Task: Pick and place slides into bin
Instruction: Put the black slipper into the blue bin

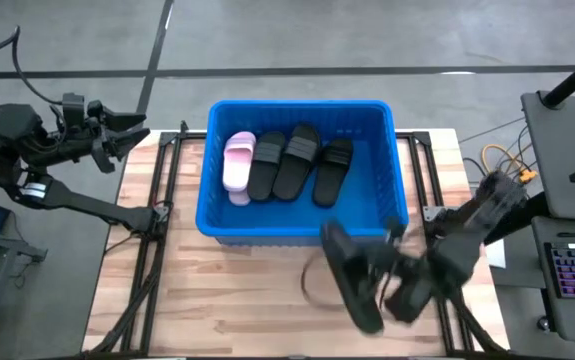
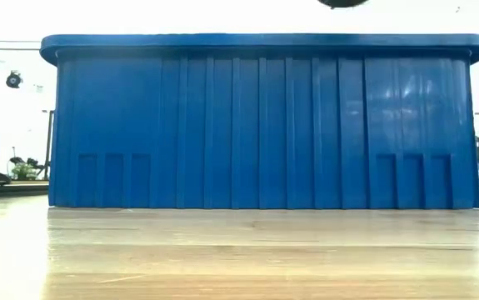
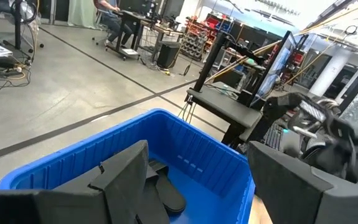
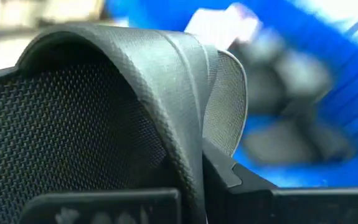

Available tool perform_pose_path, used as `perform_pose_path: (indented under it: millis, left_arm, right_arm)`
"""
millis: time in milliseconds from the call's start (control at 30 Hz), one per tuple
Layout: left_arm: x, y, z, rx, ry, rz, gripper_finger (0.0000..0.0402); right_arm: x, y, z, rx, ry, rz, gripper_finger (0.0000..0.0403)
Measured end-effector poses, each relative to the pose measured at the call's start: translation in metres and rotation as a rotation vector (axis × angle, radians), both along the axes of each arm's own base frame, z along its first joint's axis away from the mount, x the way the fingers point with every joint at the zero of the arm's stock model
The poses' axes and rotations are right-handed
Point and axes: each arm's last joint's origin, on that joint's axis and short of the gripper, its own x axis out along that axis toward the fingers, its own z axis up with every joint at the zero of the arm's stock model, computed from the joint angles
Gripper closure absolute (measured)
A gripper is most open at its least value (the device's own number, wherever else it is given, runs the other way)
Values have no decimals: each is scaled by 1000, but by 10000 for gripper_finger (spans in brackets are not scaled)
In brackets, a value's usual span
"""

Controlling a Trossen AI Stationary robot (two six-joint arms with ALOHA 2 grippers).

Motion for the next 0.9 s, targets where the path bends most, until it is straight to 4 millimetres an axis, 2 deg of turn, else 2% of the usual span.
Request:
perform_pose_path:
  millis: [100,167,233,333,433,533,633,733,900]
  left_arm:
    - [0,0,0,2,0,0,142]
    - [0,0,0,23,9,-3,142]
    - [0,0,1,43,11,-6,142]
    - [1,0,2,45,6,-6,142]
    - [1,0,1,46,8,-7,142]
    - [0,0,1,46,6,-7,142]
    - [-3,0,2,46,-1,-7,142]
    - [-6,1,2,45,-7,-7,142]
    - [-12,1,1,44,-16,-7,142]
  right_arm:
    - [6,-35,45,-85,-175,-108,393]
    - [11,-61,66,-143,-213,-173,393]
    - [17,-87,80,-197,-189,-215,393]
    - [32,-130,85,-250,-68,-257,392]
    - [50,-174,73,-218,86,-281,392]
    - [64,-214,53,-203,227,-334,391]
    - [73,-247,32,-249,381,-363,391]
    - [82,-272,6,-277,548,-349,391]
    - [90,-299,-38,-227,720,-301,391]
